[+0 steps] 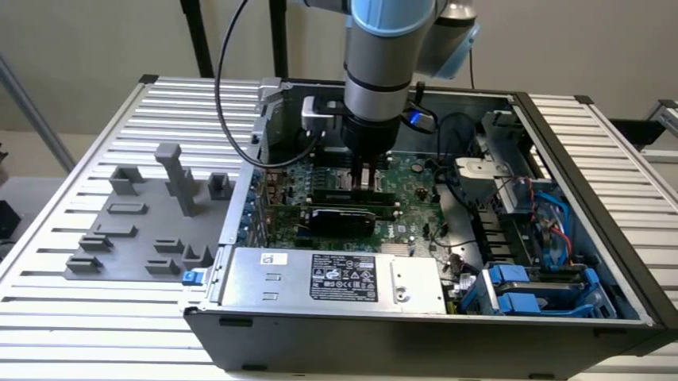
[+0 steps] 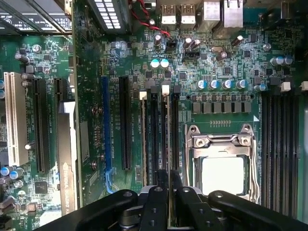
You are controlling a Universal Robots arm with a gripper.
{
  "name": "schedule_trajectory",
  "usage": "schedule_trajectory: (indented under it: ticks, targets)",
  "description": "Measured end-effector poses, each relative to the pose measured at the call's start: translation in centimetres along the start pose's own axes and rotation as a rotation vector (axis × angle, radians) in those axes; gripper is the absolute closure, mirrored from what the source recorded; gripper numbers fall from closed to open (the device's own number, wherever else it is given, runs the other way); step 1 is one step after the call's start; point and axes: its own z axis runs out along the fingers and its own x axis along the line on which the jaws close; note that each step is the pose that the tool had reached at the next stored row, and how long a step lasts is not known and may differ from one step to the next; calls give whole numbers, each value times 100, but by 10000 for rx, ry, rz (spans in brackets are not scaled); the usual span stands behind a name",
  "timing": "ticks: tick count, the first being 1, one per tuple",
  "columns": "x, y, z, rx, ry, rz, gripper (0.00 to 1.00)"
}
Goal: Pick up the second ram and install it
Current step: 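Press down the second ram until it locks into place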
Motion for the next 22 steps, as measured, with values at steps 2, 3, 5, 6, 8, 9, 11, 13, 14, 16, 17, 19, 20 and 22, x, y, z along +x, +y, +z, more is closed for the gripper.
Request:
schedule_trajectory:
  ticks: [2,3,5,6,8,9,11,13,14,16,17,19,20,22]
  targets:
    - [0,1,4,38,-2,-1,100]
    - [1,2,7,58,-3,-3,100]
    - [1,10,13,81,-5,-4,100]
    - [1,13,14,82,-3,-4,100]
    - [2,16,16,82,-3,-5,100]
    - [2,16,16,82,-3,-6,100]
    - [2,17,17,83,-3,-5,100]
    - [2,18,21,83,-5,-5,100]
    - [1,17,24,84,-6,-5,100]
    - [0,17,30,83,-5,-5,100]
    - [-3,18,33,82,-3,-4,100]
    - [-7,18,41,82,-4,-4,100]
    - [-8,18,46,83,-5,-5,100]
    - [-9,18,54,82,-3,-5,100]
